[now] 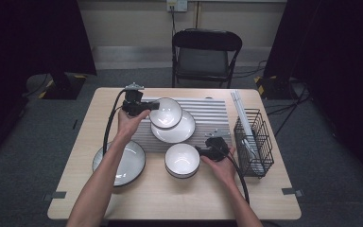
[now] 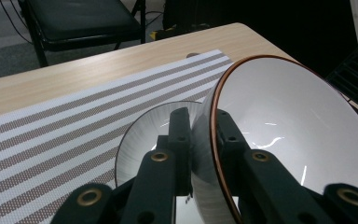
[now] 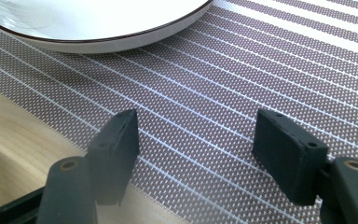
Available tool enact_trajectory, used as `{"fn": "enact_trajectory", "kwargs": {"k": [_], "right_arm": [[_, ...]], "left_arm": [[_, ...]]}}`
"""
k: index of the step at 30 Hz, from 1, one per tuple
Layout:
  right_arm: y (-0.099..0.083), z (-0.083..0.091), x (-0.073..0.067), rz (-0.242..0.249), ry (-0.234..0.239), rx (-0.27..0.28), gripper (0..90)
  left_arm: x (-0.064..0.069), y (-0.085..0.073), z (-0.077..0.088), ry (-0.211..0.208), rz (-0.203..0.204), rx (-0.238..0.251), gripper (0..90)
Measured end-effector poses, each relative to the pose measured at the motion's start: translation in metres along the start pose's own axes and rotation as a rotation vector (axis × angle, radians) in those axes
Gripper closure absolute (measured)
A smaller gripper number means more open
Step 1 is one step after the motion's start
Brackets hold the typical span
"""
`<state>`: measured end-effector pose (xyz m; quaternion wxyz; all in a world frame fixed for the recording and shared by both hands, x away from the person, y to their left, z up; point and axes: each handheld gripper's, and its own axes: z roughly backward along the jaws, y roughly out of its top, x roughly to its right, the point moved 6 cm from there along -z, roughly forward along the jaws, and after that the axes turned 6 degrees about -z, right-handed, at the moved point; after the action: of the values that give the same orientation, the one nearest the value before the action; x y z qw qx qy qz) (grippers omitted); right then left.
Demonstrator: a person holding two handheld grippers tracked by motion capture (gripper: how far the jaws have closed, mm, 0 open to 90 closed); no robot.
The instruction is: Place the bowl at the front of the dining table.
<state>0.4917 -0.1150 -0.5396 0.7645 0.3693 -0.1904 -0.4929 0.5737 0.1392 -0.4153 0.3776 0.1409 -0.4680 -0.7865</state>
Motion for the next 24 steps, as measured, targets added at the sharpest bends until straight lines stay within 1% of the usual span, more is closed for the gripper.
{"fn": "enact_trajectory", "kwargs": {"k": [2,5,6,10,11,12,17,22,24], "right_arm": [[0.0,0.0,0.0,0.0,-0.001,0.0,31.0],[0.0,0.0,0.0,-0.001,-0.002,0.001,31.0],[0.0,0.0,0.0,-0.001,-0.002,0.001,31.0],[0.0,0.0,0.0,0.0,-0.001,0.0,31.0],[0.0,0.0,0.0,-0.001,-0.001,0.001,31.0],[0.0,0.0,0.0,0.0,-0.001,0.001,31.0],[0.0,0.0,0.0,-0.001,-0.002,0.001,31.0],[0.0,0.0,0.0,-0.001,-0.002,0.001,31.0],[0.0,0.0,0.0,-0.001,-0.002,0.001,31.0]], "left_arm": [[-0.002,-0.001,-0.004,0.016,0.007,-0.006,80.1],[-0.004,-0.004,-0.011,0.013,0.024,-0.012,80.2],[-0.005,-0.005,-0.013,0.014,0.024,-0.016,80.1],[-0.007,-0.007,-0.019,0.028,0.04,-0.023,80.1],[-0.009,-0.008,-0.022,0.033,0.048,-0.02,80.1],[-0.011,-0.009,-0.024,0.05,0.06,-0.02,80.1],[-0.012,-0.011,-0.03,0.05,0.076,-0.019,80.1],[-0.014,-0.017,-0.038,0.066,0.093,-0.038,80.0],[-0.015,-0.019,-0.041,0.062,0.105,-0.043,79.9]]}}
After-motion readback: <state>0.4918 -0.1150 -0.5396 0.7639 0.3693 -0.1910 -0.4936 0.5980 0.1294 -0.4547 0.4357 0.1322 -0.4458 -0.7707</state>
